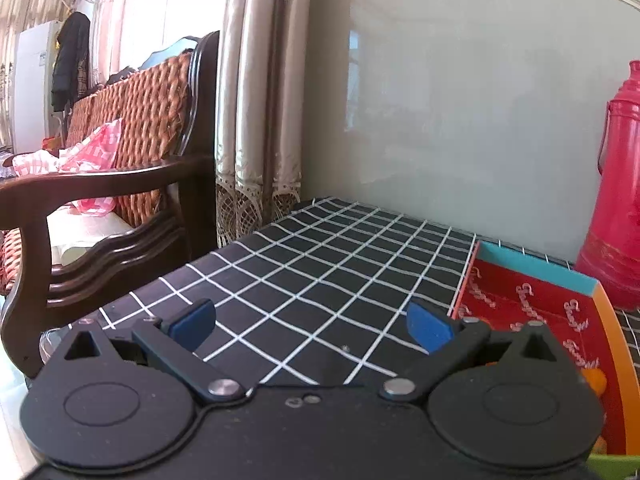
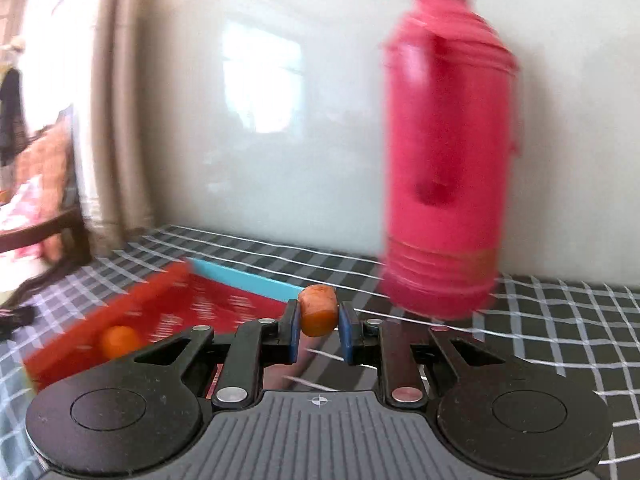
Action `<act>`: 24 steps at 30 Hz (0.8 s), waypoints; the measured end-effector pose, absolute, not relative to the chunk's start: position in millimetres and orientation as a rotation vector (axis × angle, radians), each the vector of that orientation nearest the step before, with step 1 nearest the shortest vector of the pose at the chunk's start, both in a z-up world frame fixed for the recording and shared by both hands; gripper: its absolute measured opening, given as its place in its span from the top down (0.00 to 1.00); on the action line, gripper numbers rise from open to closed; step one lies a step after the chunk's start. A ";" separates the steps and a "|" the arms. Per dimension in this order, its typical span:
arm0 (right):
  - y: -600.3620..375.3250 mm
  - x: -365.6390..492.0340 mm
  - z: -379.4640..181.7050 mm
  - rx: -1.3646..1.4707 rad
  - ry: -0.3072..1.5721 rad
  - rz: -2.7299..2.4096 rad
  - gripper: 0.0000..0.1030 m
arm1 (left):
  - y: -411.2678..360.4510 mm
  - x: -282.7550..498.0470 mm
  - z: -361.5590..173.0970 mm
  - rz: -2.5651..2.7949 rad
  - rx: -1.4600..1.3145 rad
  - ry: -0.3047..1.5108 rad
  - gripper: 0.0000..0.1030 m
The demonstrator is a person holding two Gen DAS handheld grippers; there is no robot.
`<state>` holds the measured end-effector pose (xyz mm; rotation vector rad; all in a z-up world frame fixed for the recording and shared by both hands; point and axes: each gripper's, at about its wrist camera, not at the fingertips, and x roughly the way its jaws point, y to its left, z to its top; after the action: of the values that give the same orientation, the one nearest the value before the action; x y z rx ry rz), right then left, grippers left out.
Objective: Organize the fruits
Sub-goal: 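Carry the carrot slice into the red box and open the right gripper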
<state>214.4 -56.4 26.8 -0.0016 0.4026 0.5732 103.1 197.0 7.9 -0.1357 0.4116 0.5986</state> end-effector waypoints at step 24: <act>-68.7 201.5 31.8 0.109 0.276 0.513 0.00 | 173.9 101.1 12.9 0.522 -0.100 0.398 0.06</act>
<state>201.5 -68.7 31.8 0.1088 0.2759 0.5128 101.1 173.9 12.9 -0.1002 0.3978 0.5222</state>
